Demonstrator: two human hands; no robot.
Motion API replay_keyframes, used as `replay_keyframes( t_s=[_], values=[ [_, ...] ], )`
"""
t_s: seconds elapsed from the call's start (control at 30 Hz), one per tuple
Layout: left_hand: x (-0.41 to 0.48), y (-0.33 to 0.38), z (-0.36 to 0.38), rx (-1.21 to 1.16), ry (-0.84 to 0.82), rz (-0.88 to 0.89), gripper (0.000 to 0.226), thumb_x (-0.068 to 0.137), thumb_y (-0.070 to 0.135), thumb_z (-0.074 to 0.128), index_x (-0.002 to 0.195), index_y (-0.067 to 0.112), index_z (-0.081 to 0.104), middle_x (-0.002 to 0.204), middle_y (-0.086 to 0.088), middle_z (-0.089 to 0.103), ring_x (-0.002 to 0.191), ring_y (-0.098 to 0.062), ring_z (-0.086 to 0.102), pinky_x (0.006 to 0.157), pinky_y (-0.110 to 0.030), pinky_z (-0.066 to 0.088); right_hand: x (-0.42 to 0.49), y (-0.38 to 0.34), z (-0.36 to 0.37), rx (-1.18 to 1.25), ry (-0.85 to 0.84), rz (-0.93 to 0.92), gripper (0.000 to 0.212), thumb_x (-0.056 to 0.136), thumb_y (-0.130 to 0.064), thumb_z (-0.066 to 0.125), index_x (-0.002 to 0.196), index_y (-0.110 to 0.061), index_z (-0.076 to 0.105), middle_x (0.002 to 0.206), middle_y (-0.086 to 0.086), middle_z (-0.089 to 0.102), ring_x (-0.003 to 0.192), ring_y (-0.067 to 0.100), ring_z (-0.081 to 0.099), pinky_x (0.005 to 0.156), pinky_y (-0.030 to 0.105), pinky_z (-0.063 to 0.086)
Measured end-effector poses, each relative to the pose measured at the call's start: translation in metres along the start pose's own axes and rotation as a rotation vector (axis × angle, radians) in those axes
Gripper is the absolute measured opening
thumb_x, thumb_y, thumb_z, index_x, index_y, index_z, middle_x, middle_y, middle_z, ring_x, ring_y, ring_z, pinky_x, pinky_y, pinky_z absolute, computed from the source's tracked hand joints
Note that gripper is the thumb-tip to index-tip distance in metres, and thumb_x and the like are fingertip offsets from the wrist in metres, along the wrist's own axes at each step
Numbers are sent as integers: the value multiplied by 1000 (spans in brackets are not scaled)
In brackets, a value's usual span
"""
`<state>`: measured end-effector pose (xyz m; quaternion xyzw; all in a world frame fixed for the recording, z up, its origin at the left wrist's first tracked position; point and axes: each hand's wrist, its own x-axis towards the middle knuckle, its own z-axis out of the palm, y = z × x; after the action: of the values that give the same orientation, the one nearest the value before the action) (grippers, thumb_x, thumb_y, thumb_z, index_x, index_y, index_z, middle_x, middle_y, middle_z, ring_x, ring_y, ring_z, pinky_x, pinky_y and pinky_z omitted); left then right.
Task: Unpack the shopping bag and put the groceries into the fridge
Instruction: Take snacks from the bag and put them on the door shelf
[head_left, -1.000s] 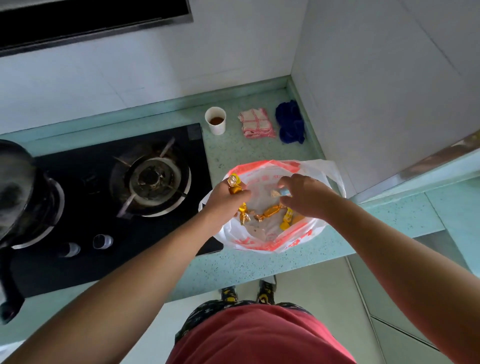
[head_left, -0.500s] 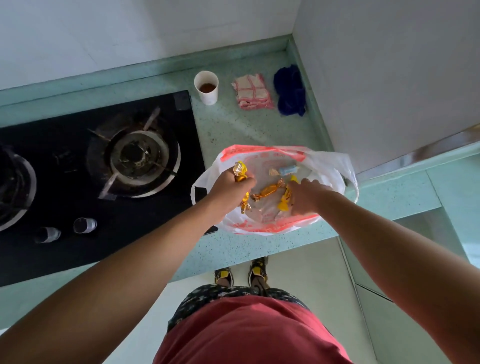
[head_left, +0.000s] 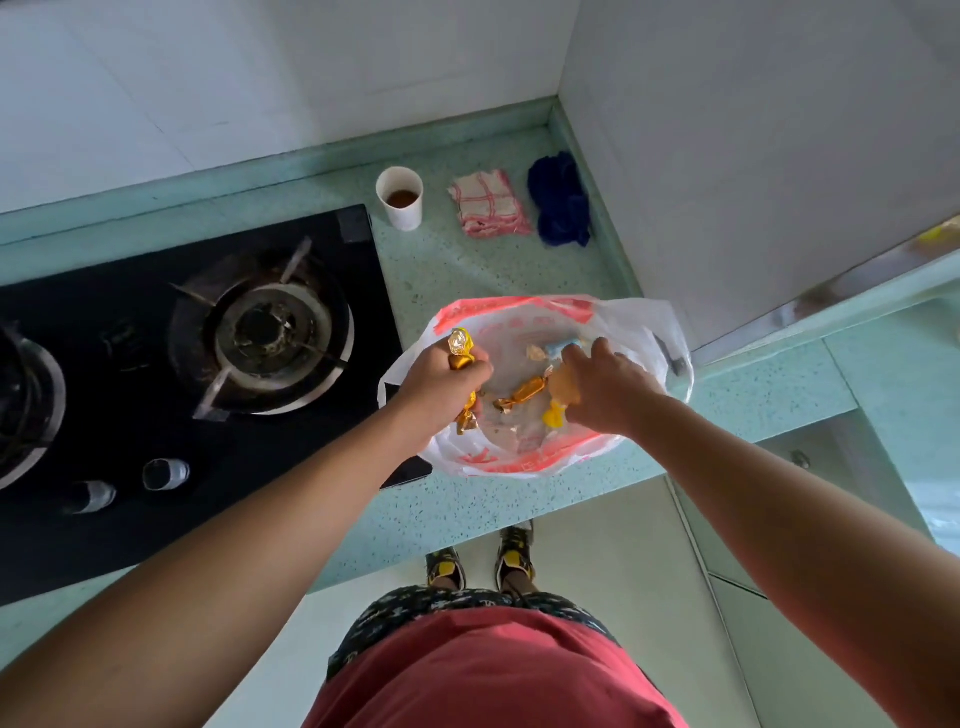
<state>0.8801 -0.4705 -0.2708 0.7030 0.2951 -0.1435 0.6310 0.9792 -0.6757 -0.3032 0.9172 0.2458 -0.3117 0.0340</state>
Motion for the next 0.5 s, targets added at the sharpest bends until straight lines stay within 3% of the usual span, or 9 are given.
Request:
replay_keyframes(
  t_s=[0.23, 0.33, 0.5],
  values=[
    [-23, 20, -33, 69, 122, 91, 16, 84, 20, 62, 96, 10, 60, 66, -5, 52, 55, -20, 51, 52, -30, 41, -39, -24, -67, 142, 240, -85, 74, 77, -49, 74, 139, -29, 38, 125, 11, 51, 107, 35, 59, 86, 42, 49],
    [-35, 24, -49, 178, 177, 167, 27, 78, 32, 62, 93, 10, 57, 72, -9, 54, 62, -24, 52, 62, -39, 45, -55, -35, -88, 169, 292, -128, 74, 78, -47, 76, 139, -28, 38, 124, 8, 56, 102, 31, 60, 82, 40, 52],
    [-63, 21, -71, 248, 242, 227, 9, 86, 27, 63, 91, 19, 61, 84, -1, 65, 76, -16, 60, 75, -36, 50, -68, -55, -103, 189, 303, -209, 72, 79, -45, 79, 136, -28, 39, 121, 6, 55, 95, 25, 56, 75, 34, 48]
  ],
)
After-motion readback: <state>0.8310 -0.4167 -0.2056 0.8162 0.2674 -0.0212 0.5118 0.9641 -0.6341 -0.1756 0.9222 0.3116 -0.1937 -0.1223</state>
